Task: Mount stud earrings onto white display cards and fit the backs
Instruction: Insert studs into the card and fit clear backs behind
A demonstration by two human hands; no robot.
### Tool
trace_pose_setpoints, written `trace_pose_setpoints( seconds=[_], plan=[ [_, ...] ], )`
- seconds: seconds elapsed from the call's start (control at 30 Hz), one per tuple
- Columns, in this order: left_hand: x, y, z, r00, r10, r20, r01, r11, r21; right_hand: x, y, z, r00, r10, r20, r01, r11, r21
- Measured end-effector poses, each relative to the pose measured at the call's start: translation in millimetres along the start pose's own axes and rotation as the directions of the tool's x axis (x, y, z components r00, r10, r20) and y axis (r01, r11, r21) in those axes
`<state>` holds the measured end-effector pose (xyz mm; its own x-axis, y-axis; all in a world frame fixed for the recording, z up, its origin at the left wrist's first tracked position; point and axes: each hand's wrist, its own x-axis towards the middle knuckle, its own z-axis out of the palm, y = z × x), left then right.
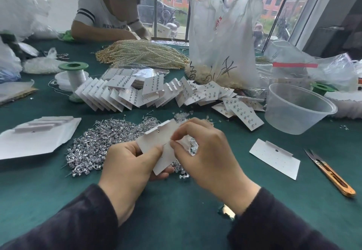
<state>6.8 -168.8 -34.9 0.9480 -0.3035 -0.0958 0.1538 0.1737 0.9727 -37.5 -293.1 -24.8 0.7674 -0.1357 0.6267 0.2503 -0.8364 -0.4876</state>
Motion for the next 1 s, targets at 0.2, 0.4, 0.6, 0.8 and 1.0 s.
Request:
trace_pose_setpoints(
  seconds=[0.2, 0.4, 0.6, 0.8, 1.0],
  plan=[
    [-1.4, 0.9, 0.7, 1.0, 0.015, -0.013, -0.015, 1.0, 0.003, -0.7, -1.4, 2.2, 0.998, -0.07, -0.005, 0.069, 0.997, -0.02],
    [-1.6, 1.5, 1.0, 0.999, 0.039, -0.022, -0.039, 0.999, 0.007, -2.1, -5.2, 2.3, 0.995, -0.084, 0.047, 0.084, 0.996, -0.006],
    [-3.5, 2.2, 2.1, 0.998, 0.065, -0.02, -0.065, 0.998, 0.025, -3.3, -7.9, 2.4, 0.998, -0.03, 0.057, 0.03, 1.0, 0.01],
    [-2.4, 1.4, 1.8, 0.995, 0.102, -0.013, -0.101, 0.993, 0.056, -3.4, -6.2, 4.9, 0.996, -0.052, 0.067, 0.053, 0.999, -0.012],
    [-2.9, 1.3, 3.4, 0.993, 0.116, -0.015, -0.114, 0.991, 0.07, -2.8, -8.1, 3.9, 0.994, -0.09, 0.069, 0.094, 0.994, -0.057]
  ],
)
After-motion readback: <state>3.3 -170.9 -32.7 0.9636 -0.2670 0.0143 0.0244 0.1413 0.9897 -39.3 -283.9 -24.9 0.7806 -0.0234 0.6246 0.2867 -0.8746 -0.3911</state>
